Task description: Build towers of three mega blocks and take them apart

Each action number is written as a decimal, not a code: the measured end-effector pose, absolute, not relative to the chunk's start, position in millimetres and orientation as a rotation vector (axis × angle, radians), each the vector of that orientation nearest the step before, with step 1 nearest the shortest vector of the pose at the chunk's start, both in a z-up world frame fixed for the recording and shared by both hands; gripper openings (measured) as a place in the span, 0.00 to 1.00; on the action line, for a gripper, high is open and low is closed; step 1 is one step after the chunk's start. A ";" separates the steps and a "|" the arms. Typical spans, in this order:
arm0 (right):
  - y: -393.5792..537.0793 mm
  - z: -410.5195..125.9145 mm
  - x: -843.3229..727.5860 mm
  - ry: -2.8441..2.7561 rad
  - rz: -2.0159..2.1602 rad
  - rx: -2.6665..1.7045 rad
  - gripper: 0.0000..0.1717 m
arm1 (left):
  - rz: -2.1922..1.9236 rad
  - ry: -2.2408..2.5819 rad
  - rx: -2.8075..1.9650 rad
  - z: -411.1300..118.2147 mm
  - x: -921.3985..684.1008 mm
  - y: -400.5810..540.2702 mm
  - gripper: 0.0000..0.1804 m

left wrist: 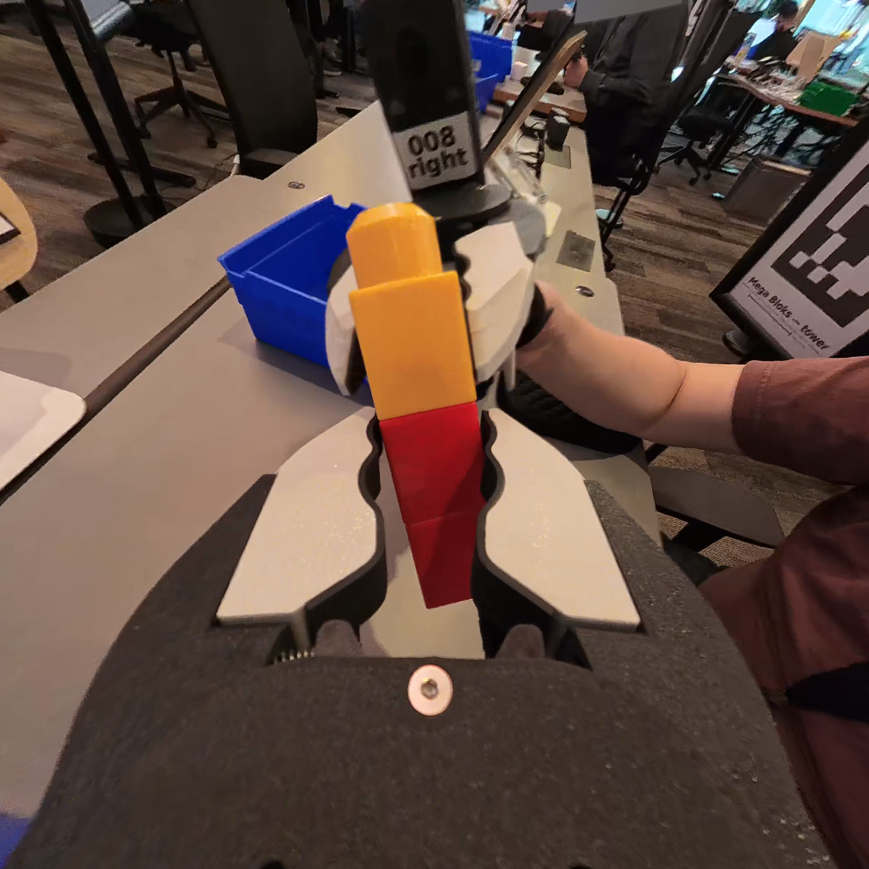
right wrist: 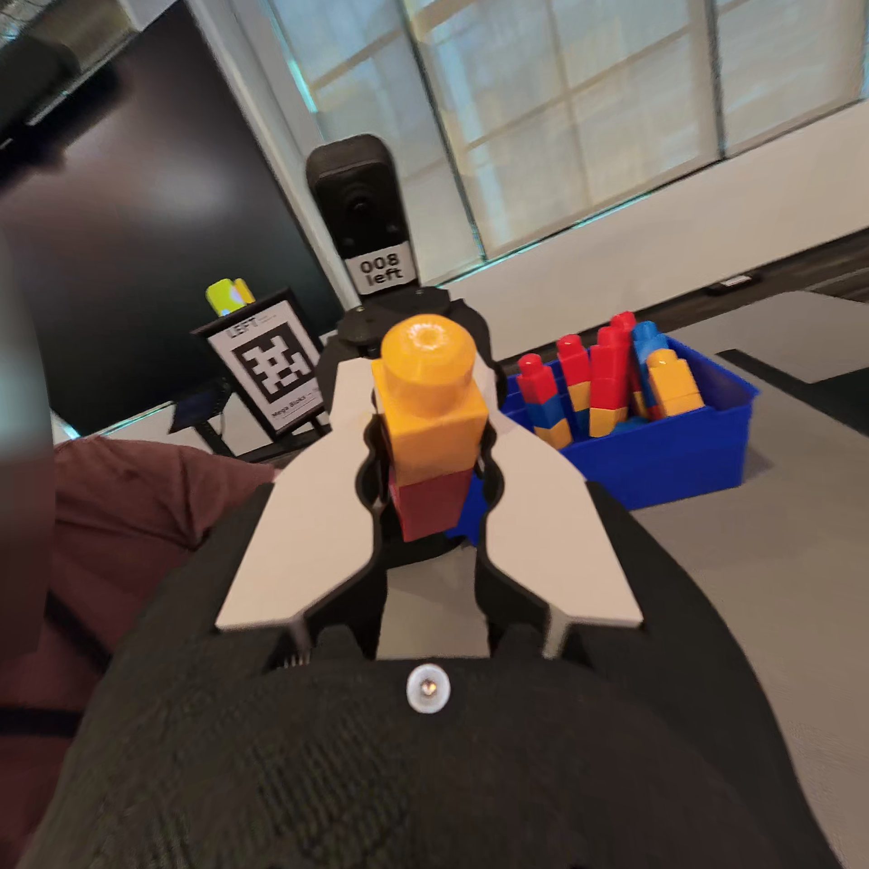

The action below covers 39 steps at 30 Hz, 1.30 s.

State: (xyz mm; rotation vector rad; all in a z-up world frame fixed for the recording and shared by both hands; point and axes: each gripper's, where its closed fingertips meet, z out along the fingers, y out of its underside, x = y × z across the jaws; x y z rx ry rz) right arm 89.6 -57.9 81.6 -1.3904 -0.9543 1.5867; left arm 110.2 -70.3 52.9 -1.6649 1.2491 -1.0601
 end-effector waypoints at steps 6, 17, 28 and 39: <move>-54.7 79.0 89.8 -0.944 1.540 -1.406 0.22 | -1.165 1.178 -1.716 49.4 111.4 -66.5 0.26; -52.2 72.4 89.4 -1.011 1.309 -1.449 0.22 | -1.186 1.251 -1.698 33.5 115.9 -64.3 0.21; -13.0 80.8 210.6 -0.908 0.731 -1.808 0.34 | -1.146 1.274 -1.680 40.0 113.2 -69.0 0.20; -19.3 -83.0 502.1 -0.098 -0.037 -2.779 0.29 | -1.080 1.286 -1.680 54.9 98.4 -74.7 0.20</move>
